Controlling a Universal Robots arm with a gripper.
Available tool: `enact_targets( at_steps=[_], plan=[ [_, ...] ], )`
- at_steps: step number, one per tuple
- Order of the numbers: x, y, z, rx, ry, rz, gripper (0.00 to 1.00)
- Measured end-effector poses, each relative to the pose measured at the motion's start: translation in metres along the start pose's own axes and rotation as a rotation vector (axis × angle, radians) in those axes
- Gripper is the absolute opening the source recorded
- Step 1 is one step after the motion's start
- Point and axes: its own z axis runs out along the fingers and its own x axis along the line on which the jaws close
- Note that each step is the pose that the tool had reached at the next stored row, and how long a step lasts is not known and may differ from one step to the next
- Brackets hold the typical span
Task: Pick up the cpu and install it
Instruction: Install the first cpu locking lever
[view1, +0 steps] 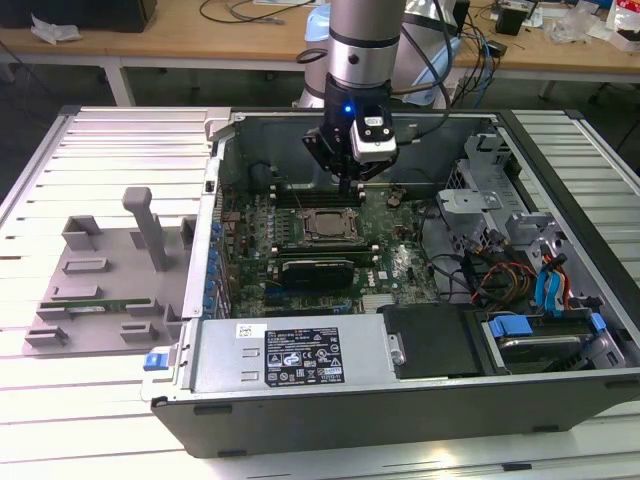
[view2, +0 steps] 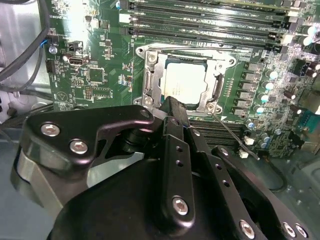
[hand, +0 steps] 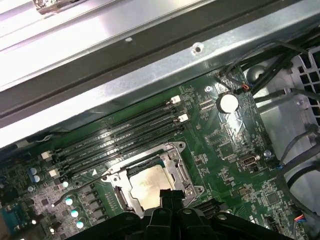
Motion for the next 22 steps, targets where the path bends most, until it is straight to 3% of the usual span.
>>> enact_targets(
  at_steps=[6, 15, 22],
  plan=[
    [0.0000, 0.0000, 0.0000, -0.0021, -0.0018, -0.069, 0.11],
    [0.0000, 0.0000, 0.0000, -0.0049, -0.0061, -0.208, 0.11],
    [0.0000, 0.0000, 0.0000, -0.0059, -0.0078, -0.262, 0.11]
  ],
)
